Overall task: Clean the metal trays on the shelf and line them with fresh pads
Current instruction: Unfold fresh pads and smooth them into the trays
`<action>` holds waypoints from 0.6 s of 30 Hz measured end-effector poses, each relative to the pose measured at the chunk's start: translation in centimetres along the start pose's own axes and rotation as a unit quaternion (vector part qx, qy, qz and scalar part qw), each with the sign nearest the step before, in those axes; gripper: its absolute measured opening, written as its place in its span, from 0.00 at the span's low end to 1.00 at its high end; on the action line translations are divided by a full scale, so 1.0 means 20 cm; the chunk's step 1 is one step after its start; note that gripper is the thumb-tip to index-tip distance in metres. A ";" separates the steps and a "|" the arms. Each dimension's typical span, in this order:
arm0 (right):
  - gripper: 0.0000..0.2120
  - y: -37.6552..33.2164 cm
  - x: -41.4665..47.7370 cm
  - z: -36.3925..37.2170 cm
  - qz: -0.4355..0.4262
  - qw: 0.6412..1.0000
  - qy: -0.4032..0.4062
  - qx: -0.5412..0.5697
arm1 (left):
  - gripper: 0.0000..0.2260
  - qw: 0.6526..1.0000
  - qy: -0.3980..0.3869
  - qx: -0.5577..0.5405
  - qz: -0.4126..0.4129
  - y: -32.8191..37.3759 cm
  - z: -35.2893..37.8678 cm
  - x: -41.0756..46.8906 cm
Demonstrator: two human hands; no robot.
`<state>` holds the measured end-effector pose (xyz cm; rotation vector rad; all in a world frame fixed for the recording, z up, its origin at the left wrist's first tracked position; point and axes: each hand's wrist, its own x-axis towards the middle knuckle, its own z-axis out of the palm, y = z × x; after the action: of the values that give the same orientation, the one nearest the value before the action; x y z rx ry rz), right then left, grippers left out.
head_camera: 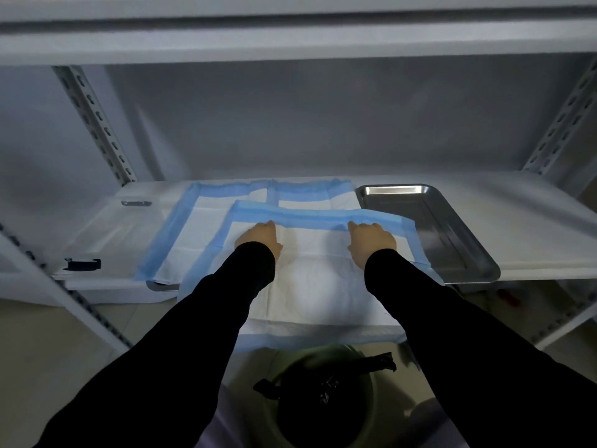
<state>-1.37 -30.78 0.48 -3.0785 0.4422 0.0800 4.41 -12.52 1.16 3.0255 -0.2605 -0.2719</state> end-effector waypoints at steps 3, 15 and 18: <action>0.16 0.01 0.03 0.02 -0.008 1.000 0.025 -0.010 | 0.18 0.999 0.032 -0.016 -0.004 0.00 0.01 0.01; 0.17 0.01 0.05 0.01 -0.002 0.998 0.017 0.064 | 0.13 0.988 0.150 -0.031 0.007 0.02 -0.06 0.03; 0.23 -0.01 0.03 -0.04 -0.024 0.980 0.036 0.193 | 0.13 0.980 0.192 -0.047 0.010 0.04 -0.12 0.03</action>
<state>-0.69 -30.72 1.16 -2.7138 0.3384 -0.1070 5.23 -13.13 3.54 2.8972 -0.2360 0.2930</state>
